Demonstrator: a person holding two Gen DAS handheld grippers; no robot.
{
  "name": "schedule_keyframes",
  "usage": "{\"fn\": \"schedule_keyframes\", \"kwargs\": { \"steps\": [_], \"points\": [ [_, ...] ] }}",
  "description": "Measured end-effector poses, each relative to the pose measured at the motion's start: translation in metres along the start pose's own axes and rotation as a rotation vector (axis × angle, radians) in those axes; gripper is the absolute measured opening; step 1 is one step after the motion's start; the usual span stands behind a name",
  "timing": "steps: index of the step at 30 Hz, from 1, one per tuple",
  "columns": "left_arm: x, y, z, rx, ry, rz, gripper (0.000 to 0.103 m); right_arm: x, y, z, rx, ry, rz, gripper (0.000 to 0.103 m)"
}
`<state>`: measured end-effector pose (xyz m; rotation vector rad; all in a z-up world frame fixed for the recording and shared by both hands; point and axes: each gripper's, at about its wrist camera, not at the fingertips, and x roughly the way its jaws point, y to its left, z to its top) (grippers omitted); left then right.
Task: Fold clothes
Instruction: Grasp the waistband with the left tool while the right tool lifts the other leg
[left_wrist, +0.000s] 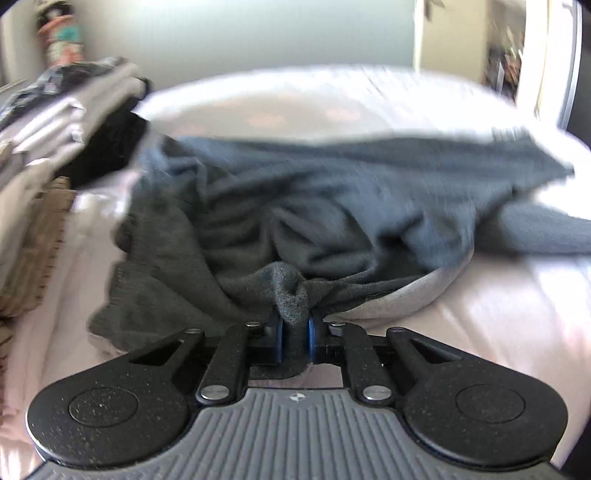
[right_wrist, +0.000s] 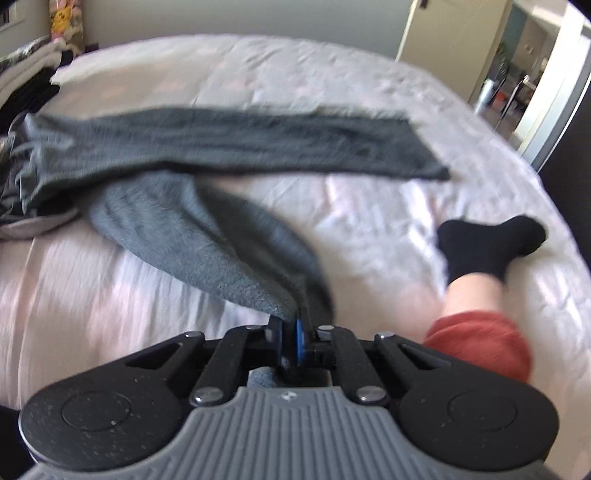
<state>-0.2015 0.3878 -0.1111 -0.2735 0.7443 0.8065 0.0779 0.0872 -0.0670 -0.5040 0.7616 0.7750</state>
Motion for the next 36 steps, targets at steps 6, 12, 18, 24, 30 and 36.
{"fn": "schedule_keyframes", "kwargs": {
  "steps": [6,12,18,24,30,36],
  "points": [
    [-0.050,0.045,0.009,-0.210,-0.118,0.070,0.013,-0.045,-0.037,0.022,0.040,-0.116,-0.093,0.007],
    [-0.076,0.080,0.020,-0.275,-0.115,0.112,0.013,-0.051,-0.088,0.023,0.141,-0.101,-0.205,0.008],
    [-0.061,0.076,0.013,-0.117,0.031,0.066,0.013,-0.019,-0.108,0.016,0.171,-0.017,-0.232,0.010],
    [-0.051,0.067,0.006,-0.025,0.113,0.084,0.013,-0.005,-0.100,0.019,0.106,-0.011,-0.224,0.037],
    [-0.039,0.064,0.011,0.023,0.133,0.100,0.013,-0.013,-0.093,0.025,-0.055,-0.053,-0.262,0.044],
    [-0.030,0.061,0.016,0.061,0.159,0.103,0.013,-0.002,-0.039,0.002,-0.508,0.072,-0.014,0.053]
  ]
}}
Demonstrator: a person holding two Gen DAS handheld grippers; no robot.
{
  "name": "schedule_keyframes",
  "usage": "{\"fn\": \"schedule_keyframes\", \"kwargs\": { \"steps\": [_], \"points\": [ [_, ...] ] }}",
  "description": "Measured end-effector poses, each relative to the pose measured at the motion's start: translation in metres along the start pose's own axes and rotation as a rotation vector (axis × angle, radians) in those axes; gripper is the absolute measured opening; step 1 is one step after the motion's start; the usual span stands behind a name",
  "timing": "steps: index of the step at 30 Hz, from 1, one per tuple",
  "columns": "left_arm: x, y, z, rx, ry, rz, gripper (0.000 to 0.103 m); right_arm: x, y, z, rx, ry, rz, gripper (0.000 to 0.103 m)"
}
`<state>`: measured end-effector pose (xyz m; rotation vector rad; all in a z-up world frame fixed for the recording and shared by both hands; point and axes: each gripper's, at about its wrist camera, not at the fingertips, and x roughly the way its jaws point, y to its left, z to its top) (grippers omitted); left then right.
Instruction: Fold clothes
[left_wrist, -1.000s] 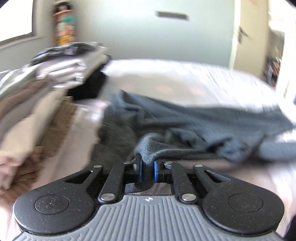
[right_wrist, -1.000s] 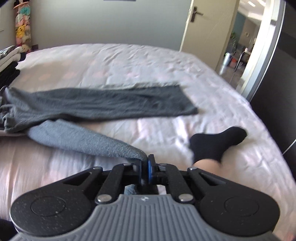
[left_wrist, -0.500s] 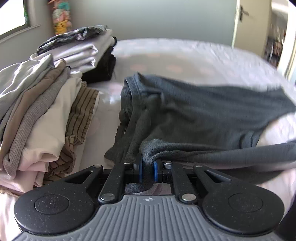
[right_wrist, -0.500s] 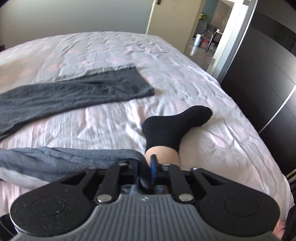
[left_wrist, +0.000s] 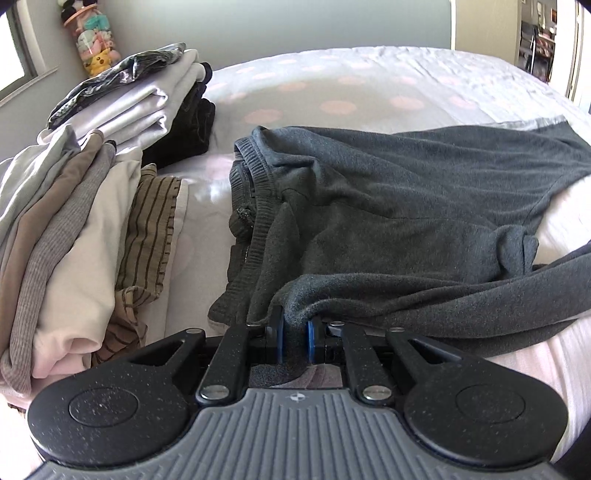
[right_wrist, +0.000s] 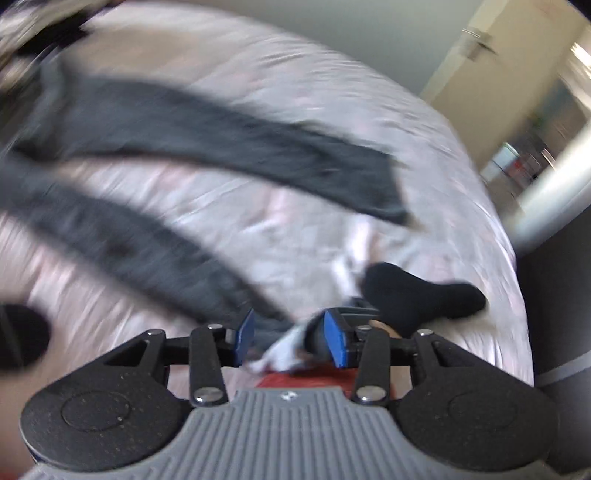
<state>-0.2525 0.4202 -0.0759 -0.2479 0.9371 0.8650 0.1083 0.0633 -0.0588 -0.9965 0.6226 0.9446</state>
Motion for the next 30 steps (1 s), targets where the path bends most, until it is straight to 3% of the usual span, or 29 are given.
{"fn": "schedule_keyframes", "kwargs": {
  "steps": [2,5,9,10,11,12,13,14,16,22,25,27,30],
  "points": [
    [0.000,0.000,0.001,0.005,0.006,0.000,0.013,0.011,0.028,-0.002,-0.227,0.034,-0.018,0.061],
    [0.000,0.001,0.003,0.003,0.010,-0.005,0.013,0.029,0.049,-0.005,-0.505,0.073,-0.056,0.062],
    [-0.004,0.001,0.004,0.011,0.005,-0.006,0.014,0.045,0.050,-0.008,-0.706,0.186,-0.086,0.057],
    [-0.005,0.001,0.004,0.017,0.003,-0.005,0.014,0.046,0.048,-0.010,-0.736,0.216,-0.101,0.050],
    [-0.006,0.000,0.004,0.022,0.002,-0.004,0.014,0.046,0.044,-0.012,-0.752,0.238,-0.115,0.032],
    [-0.006,-0.001,0.005,0.029,0.001,-0.003,0.014,0.045,0.041,-0.014,-0.760,0.255,-0.129,0.020],
    [-0.007,-0.002,0.005,0.036,-0.001,-0.002,0.014,0.042,0.035,-0.015,-0.735,0.257,-0.137,0.005],
    [-0.009,-0.002,0.005,0.044,-0.006,-0.003,0.013,0.037,0.027,-0.014,-0.688,0.249,-0.142,0.003],
    [-0.017,-0.004,0.007,0.064,-0.025,-0.006,0.013,0.024,0.011,-0.012,-0.589,0.222,-0.168,0.002],
    [-0.058,-0.011,0.001,0.170,-0.041,-0.102,0.013,-0.037,-0.065,-0.008,-0.194,0.102,-0.367,0.001],
    [-0.071,-0.023,-0.011,0.276,-0.033,-0.194,0.017,-0.063,-0.097,-0.018,-0.056,0.095,-0.457,0.001],
    [-0.078,-0.030,-0.020,0.366,-0.052,-0.242,0.027,-0.075,-0.110,-0.029,0.012,0.106,-0.497,0.001],
    [-0.079,-0.038,-0.031,0.499,-0.058,-0.215,0.028,-0.078,-0.119,-0.047,0.070,0.133,-0.497,0.001]
  ]
}}
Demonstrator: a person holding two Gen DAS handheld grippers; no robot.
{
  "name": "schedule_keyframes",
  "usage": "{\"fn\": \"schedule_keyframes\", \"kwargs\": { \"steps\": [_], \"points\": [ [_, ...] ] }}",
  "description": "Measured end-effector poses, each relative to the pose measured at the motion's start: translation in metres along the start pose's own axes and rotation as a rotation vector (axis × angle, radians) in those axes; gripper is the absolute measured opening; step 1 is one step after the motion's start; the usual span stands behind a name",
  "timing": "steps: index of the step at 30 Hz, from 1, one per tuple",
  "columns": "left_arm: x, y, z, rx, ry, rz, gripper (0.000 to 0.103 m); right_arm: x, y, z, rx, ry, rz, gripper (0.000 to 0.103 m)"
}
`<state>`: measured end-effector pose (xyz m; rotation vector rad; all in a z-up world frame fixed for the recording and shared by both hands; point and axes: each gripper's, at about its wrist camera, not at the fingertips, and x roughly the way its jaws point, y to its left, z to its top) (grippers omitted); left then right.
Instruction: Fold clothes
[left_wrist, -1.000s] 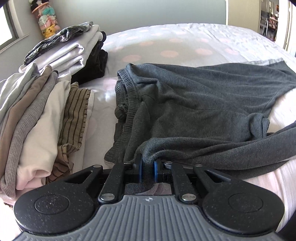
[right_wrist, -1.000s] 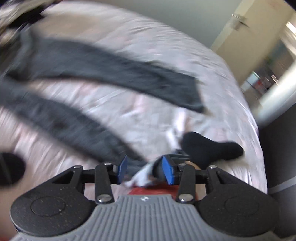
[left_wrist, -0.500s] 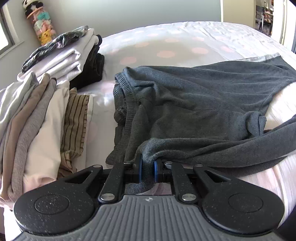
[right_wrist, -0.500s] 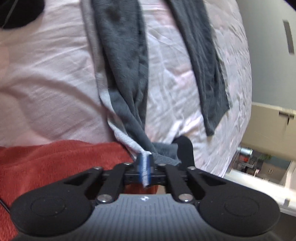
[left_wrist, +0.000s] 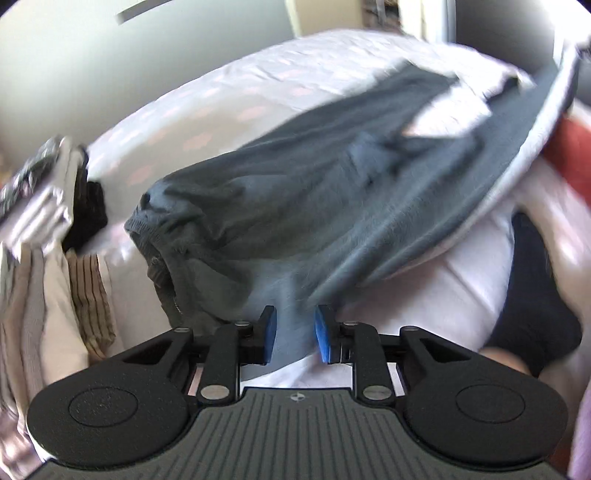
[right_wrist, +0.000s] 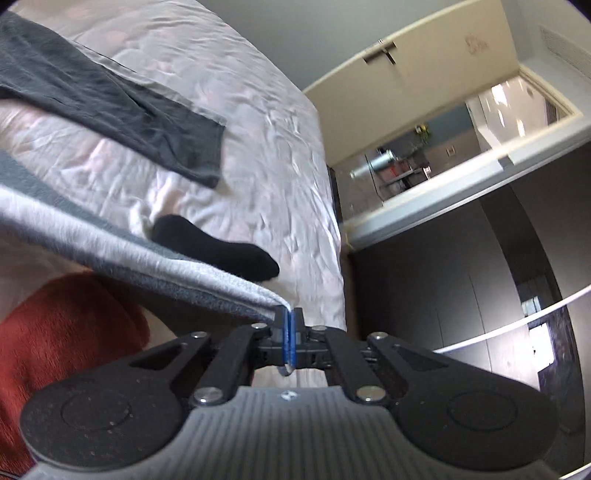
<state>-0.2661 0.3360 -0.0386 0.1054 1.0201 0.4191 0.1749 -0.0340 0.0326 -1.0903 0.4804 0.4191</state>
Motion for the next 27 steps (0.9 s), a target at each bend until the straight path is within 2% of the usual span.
{"fn": "schedule_keyframes", "kwargs": {
  "steps": [3,5,6,12,14,17,20,22,24,26,27],
  "points": [
    [0.009,-0.004,-0.005,0.124,0.031,0.032,0.035,0.005,0.009,-0.015,0.000,0.026,0.023,0.001],
    [0.018,-0.003,-0.011,0.208,0.046,0.040,0.051,0.007,0.017,-0.020,-0.005,0.030,0.026,0.001],
    [0.023,-0.003,-0.014,0.251,0.052,0.048,0.054,0.007,0.019,-0.022,-0.005,0.029,0.027,0.001],
    [0.068,-0.004,-0.032,0.529,0.145,0.129,0.054,0.003,0.022,-0.023,0.005,0.021,0.029,0.001],
    [0.082,-0.003,-0.037,0.622,0.175,0.133,0.054,0.002,0.022,-0.023,0.005,0.020,0.029,0.001],
    [0.096,-0.008,-0.051,0.818,0.231,0.125,0.054,0.002,0.022,-0.023,0.007,0.022,0.031,0.001],
    [0.102,-0.017,-0.064,0.996,0.251,0.104,0.054,0.004,0.023,-0.023,0.006,0.031,0.030,0.001],
    [0.108,-0.022,-0.068,1.050,0.256,0.101,0.054,0.006,0.025,-0.023,0.004,0.038,0.028,0.001],
    [0.113,-0.026,-0.070,1.062,0.264,0.096,0.048,0.008,0.025,-0.023,0.006,0.044,0.027,0.001],
    [0.116,-0.027,-0.071,1.022,0.268,0.081,0.014,0.011,0.025,-0.023,0.007,0.049,0.025,0.001],
    [0.115,-0.027,-0.070,0.988,0.265,0.083,0.006,0.011,0.026,-0.023,0.007,0.051,0.025,0.001]
  ]
}}
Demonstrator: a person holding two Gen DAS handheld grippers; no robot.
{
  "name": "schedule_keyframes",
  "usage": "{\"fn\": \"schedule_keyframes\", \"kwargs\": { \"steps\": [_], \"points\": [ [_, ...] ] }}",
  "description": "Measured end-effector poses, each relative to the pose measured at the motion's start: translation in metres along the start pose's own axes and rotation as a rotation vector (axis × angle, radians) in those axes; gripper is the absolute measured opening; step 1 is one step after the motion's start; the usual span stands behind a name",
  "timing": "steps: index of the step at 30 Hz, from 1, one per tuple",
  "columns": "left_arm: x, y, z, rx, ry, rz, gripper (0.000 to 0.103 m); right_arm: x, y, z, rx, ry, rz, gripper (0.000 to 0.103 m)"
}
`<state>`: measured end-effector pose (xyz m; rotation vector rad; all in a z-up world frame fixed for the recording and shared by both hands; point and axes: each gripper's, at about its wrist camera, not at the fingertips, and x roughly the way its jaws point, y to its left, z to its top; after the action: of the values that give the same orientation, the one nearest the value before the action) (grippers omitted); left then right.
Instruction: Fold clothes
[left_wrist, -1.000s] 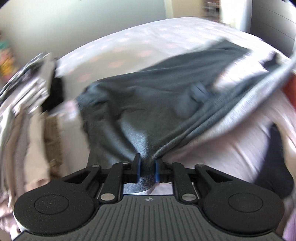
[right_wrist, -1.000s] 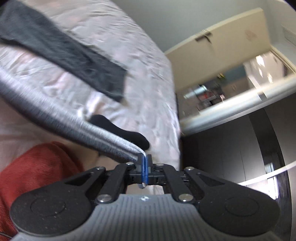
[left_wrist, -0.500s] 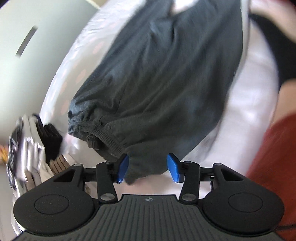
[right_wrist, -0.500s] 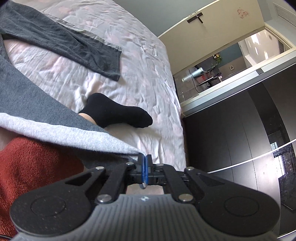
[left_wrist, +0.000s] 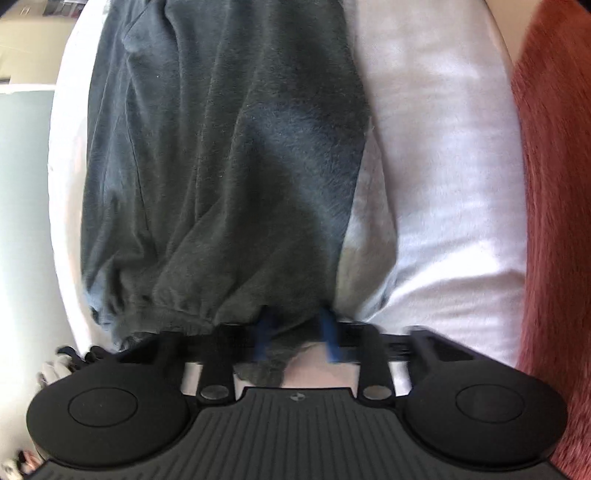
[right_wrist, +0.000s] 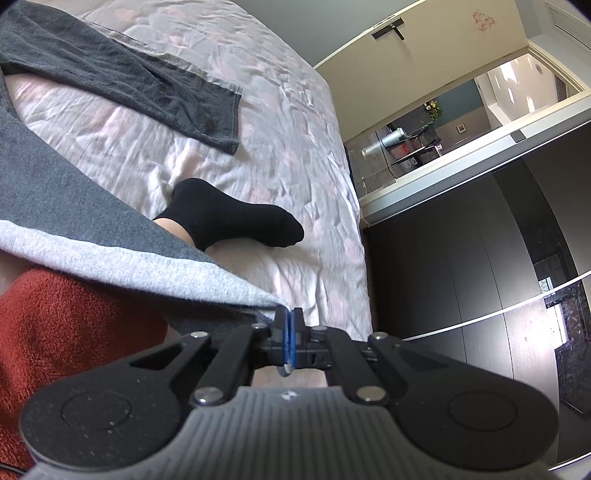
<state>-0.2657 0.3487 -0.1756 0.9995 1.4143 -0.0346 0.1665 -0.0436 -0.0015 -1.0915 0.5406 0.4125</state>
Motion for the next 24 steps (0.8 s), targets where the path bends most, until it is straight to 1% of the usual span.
{"fn": "schedule_keyframes", "kwargs": {
  "steps": [1,3,5,9,11,14,18,20,24],
  "points": [
    [-0.001,0.001,0.000,-0.045,0.002,0.005,0.002,0.001,0.001,0.000,-0.001,0.001,0.000,0.001],
    [-0.008,0.004,-0.004,-0.118,-0.001,0.014,0.001,0.001,0.002,0.000,0.000,0.003,0.000,0.001],
    [-0.021,0.014,-0.013,-0.207,-0.004,0.044,0.001,0.002,0.001,0.000,0.003,-0.001,-0.006,0.001],
    [-0.066,0.043,-0.051,-0.419,-0.004,0.107,0.001,-0.004,-0.009,0.002,0.047,-0.040,-0.043,0.001],
    [-0.091,0.050,-0.070,-0.481,0.001,0.135,0.001,-0.009,-0.016,0.002,0.071,-0.059,-0.056,0.001],
    [-0.120,0.050,-0.094,-0.518,0.019,0.174,0.001,-0.016,-0.021,0.002,0.085,-0.072,-0.070,0.001],
    [-0.139,0.048,-0.110,-0.534,0.044,0.176,0.001,-0.021,-0.022,-0.001,0.095,-0.076,-0.068,0.001],
    [-0.145,0.044,-0.111,-0.531,0.045,0.178,0.001,-0.023,-0.020,-0.002,0.091,-0.078,-0.063,0.001],
    [-0.143,0.045,-0.101,-0.552,0.028,0.189,0.001,-0.024,-0.019,-0.002,0.095,-0.087,-0.054,0.001]
  ]
}}
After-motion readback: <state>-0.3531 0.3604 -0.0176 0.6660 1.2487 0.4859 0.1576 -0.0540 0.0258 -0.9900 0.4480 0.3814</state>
